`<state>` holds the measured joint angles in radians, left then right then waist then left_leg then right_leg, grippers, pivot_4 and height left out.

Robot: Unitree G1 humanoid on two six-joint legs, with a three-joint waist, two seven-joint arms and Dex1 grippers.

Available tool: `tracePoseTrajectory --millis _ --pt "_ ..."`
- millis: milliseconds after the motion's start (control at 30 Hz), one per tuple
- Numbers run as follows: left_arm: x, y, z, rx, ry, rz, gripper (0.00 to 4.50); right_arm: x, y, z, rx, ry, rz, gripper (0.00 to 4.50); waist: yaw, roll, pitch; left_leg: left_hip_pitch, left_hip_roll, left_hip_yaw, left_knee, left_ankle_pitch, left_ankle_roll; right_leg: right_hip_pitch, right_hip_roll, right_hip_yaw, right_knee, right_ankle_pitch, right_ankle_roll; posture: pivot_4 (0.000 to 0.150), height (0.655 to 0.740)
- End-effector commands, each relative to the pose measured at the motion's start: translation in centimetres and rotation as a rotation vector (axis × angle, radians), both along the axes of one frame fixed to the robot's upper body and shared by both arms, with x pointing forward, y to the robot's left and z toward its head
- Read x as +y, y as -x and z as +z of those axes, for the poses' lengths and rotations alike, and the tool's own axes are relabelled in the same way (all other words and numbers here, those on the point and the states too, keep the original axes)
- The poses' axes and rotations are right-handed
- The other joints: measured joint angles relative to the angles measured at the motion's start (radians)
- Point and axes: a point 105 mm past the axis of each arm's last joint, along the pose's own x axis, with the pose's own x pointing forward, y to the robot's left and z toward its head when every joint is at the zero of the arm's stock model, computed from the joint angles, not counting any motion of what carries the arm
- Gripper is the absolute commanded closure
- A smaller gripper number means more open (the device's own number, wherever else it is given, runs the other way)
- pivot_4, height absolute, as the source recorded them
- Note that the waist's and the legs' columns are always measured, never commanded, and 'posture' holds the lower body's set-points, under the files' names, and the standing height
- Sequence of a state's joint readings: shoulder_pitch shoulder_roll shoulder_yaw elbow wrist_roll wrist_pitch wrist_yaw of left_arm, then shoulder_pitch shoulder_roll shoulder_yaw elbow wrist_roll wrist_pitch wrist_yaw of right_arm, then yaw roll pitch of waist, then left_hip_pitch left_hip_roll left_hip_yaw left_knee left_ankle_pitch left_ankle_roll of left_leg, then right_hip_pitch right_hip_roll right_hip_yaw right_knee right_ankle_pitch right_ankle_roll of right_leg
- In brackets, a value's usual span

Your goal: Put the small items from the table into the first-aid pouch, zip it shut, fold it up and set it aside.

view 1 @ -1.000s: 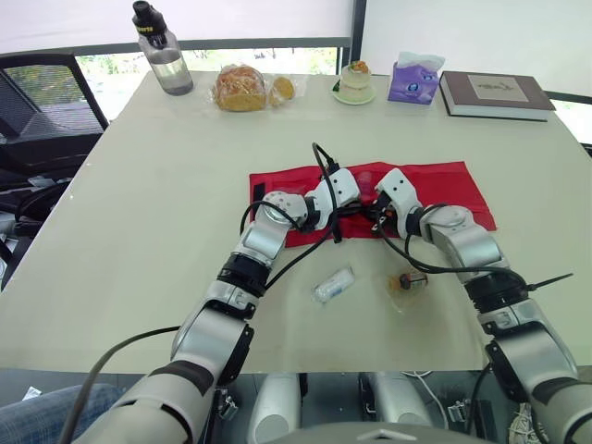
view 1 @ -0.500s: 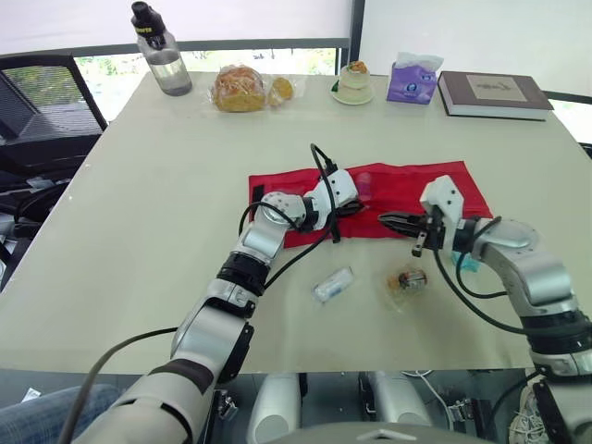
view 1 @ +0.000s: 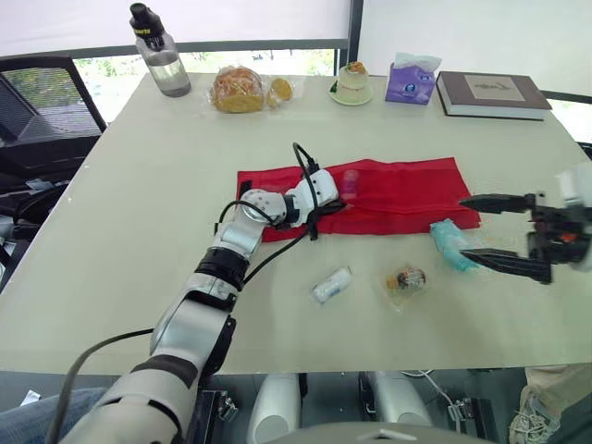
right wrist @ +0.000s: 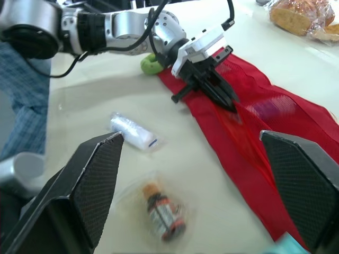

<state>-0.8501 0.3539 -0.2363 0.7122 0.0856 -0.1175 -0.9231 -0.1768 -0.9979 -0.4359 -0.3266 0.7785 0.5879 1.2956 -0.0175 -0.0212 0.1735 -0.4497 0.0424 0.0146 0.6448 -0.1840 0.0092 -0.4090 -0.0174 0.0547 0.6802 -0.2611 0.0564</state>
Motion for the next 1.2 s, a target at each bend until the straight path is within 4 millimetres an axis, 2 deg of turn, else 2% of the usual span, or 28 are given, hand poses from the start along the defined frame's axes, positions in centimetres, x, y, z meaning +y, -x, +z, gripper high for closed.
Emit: tracePoseTrajectory --millis 33,300,367,467,533,633,733,867,1033,1200 --pt "1.0 -0.3 1.0 -0.033 0.002 0.006 4.50 -0.9 1.2 1.6 -0.032 -0.001 0.009 0.04 0.003 0.000 0.000 0.000 0.000 0.000 0.000 0.000 0.000 0.000 0.000 0.000 0.000 0.000 0.000 0.150 0.7400" --pt "1.4 -0.3 1.1 -0.035 0.003 0.006 4.50 -1.2 2.0 2.3 -0.082 0.042 0.031 0.04 0.002 0.000 0.000 0.000 0.000 0.000 0.000 0.000 0.000 0.000 0.000 0.000 0.000 0.000 0.000 0.150 0.7400" --pt "1.3 -0.3 1.0 -0.036 -0.002 0.002 4.50 -0.7 1.6 1.5 -0.085 0.074 0.050 0.04 0.002 0.000 0.000 0.000 0.000 0.000 0.000 0.000 0.000 0.000 0.000 0.000 0.000 0.000 0.000 0.150 0.7400" --pt "1.1 -0.3 1.0 -0.036 -0.001 0.001 4.50 0.2 -0.3 -0.7 -0.124 0.190 -0.002 0.04 0.001 0.000 0.000 0.000 0.000 0.000 0.000 0.000 0.000 0.000 0.000 0.000 0.000 0.000 0.000 0.150 0.7400" --pt "1.0 -0.3 1.0 -0.038 0.001 0.002 4.50 1.7 -1.1 -1.6 -0.134 0.187 0.042 0.04 -0.001 0.000 0.000 0.000 0.000 0.000 0.000 0.000 0.000 0.000 0.000 0.000 0.000 0.000 0.000 0.150 0.7400" --pt "0.6 -0.4 1.3 -0.044 0.004 -0.006 4.50 5.6 -2.3 -2.7 -0.172 0.167 0.175 0.04 -0.003 0.000 0.000 0.000 0.000 0.000 0.001 0.000 0.000 0.000 0.000 0.000 0.000 0.000 0.000 0.150 0.7400" --pt "0.4 -0.5 1.5 -0.047 0.006 -0.007 4.50 8.4 -3.3 -4.0 -0.176 0.206 0.273 0.04 0.002 0.000 0.000 0.000 0.000 0.000 0.001 0.000 0.000 0.000 0.000 0.000 0.000 0.000 0.000 0.150 0.7400" --pt "0.3 -0.7 1.5 -0.052 0.005 0.001 4.50 10.8 -4.7 -5.2 -0.149 0.243 0.342 0.04 0.006 0.000 0.000 -0.003 0.000 0.000 0.003 0.000 0.000 -0.001 0.000 -0.001 0.000 0.000 0.000 0.150 0.7400" --pt "0.3 -0.8 1.5 -0.054 0.015 0.016 4.50 13.5 -4.5 -7.9 -0.139 0.365 0.526 0.04 0.005 0.000 0.000 -0.002 0.000 -0.001 0.004 0.000 0.000 0.000 0.000 -0.002 0.002 0.000 0.000 0.150 0.7400" --pt "0.3 -0.6 1.1 -0.051 0.023 0.023 4.50 16.1 -4.8 -10.6 -0.188 0.490 0.628 0.04 0.005 0.000 0.000 -0.002 0.000 -0.001 0.004 0.000 0.000 -0.001 0.000 -0.002 0.002 0.000 0.000 0.150 0.7400"
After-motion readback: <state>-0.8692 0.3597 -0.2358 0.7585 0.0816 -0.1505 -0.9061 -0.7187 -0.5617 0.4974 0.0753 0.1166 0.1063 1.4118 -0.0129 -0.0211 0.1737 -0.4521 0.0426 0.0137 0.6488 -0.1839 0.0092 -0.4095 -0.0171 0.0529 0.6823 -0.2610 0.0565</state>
